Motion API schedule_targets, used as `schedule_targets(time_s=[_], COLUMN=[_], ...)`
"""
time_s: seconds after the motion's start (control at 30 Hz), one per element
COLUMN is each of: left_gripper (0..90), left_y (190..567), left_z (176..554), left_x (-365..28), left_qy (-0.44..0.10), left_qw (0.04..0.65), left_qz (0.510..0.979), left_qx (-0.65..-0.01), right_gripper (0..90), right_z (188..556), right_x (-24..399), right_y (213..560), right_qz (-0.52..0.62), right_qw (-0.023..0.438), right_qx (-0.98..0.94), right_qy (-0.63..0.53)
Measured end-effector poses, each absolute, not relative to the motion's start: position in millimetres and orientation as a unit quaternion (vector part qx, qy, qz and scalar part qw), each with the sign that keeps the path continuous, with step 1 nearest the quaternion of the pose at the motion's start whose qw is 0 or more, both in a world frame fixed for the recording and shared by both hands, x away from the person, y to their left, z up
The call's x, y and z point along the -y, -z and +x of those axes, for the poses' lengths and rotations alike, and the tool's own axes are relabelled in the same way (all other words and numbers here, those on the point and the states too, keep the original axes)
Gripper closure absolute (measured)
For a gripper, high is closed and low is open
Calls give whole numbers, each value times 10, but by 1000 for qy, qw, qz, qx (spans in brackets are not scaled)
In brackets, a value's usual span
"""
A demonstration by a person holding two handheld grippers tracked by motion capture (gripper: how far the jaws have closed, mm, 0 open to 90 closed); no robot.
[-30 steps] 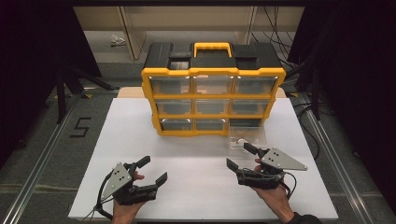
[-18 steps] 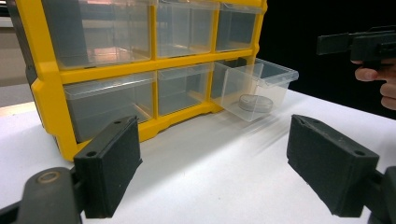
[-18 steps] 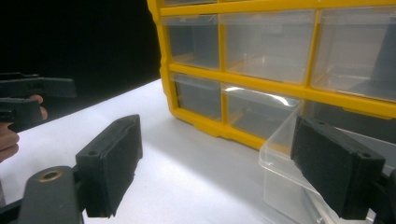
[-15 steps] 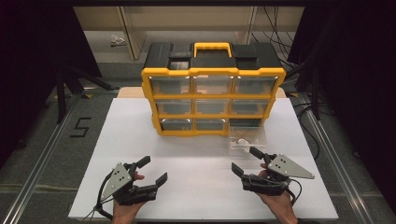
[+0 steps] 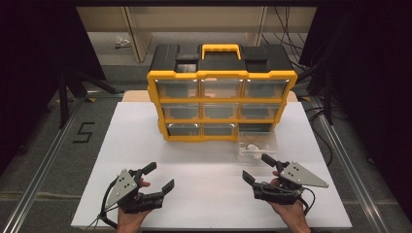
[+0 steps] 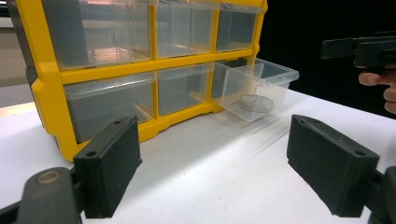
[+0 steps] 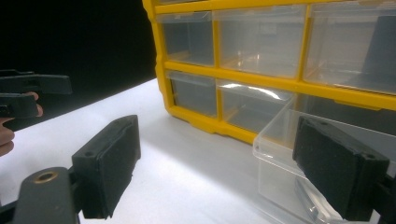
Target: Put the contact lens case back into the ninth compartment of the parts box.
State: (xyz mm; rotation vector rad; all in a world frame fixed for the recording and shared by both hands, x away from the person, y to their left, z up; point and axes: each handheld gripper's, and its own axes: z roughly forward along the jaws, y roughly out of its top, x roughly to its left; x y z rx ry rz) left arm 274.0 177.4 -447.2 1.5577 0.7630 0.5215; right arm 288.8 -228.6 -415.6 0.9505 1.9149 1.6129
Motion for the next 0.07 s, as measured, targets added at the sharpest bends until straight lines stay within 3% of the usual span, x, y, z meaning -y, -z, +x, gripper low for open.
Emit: schedule_targets(time_s=[0.07], left_gripper=[173], left_y=[4472], left_z=[2740], left_x=[-1774], left_qy=[-227], left_qw=[617], left_qz=[677], left_qx=[-331], right_gripper=[158], right_z=[2890], right_x=[2287], right_y=[4158], right_qz=[346], right_qw=[230], right_qx=[-696], right_qy=[-586])
